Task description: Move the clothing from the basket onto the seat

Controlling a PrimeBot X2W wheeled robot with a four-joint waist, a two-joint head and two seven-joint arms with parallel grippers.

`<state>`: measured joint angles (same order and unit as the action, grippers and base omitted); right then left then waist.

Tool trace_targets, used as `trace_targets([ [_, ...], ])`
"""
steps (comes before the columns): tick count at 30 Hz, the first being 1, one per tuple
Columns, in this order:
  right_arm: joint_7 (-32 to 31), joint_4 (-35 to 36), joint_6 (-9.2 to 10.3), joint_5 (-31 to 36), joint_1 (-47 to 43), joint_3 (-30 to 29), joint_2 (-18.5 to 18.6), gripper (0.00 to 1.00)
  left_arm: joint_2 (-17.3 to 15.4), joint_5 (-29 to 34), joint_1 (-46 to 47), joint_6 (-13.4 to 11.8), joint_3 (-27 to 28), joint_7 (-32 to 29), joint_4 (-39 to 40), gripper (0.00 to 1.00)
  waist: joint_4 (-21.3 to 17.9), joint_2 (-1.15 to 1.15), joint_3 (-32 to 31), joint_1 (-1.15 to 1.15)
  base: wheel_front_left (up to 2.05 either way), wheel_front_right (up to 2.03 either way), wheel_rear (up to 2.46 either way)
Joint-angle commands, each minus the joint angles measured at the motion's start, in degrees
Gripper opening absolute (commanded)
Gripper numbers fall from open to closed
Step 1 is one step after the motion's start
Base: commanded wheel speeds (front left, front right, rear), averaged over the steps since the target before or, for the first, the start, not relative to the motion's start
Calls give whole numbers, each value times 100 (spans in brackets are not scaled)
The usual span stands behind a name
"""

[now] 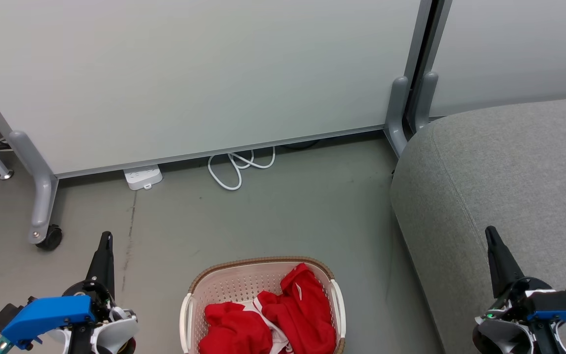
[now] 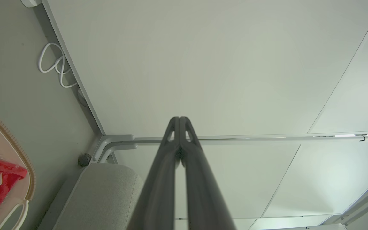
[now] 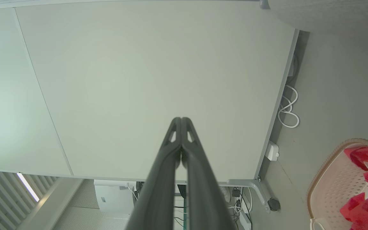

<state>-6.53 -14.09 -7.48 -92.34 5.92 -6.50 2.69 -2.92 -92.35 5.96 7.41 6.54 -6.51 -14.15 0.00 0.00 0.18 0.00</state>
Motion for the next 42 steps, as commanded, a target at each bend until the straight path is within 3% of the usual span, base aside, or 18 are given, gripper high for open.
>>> trace_targets([
  [1, -18, 14, -3, -17, 59, -4, 38, 0, 9, -15, 55, 21, 5, -22, 26, 0, 0, 0, 0, 0, 0, 0, 0],
  [3, -18, 14, -3, -17, 59, -4, 38, 0, 9, -15, 55, 21, 5, -22, 26, 0, 0, 0, 0, 0, 0, 0, 0],
  [4, 0, 0, 1, 1, 0, 0, 0, 100, 0, 1, 0, 0, 0, 1, 1, 100, 0, 0, 0, 0, 0, 0, 0],
  [18, 301, -136, 7, 456, -125, 47, -32, 100, 23, 440, -104, -2, -123, 304, -102, 100, 4, 0, 10, 0, 0, 0, 0],
  [33, 659, 40, 5, 1911, -88, 145, -19, 100, 15, 1835, -4, -65, -272, 660, 112, 100, 10, 0, 16, 0, 0, 0, 0],
  [42, 860, 151, 4, 2936, -78, 263, -11, 100, 11, 3004, 1, -220, -486, 861, 251, 100, 19, 0, 13, 0, 0, 0, 0],
])
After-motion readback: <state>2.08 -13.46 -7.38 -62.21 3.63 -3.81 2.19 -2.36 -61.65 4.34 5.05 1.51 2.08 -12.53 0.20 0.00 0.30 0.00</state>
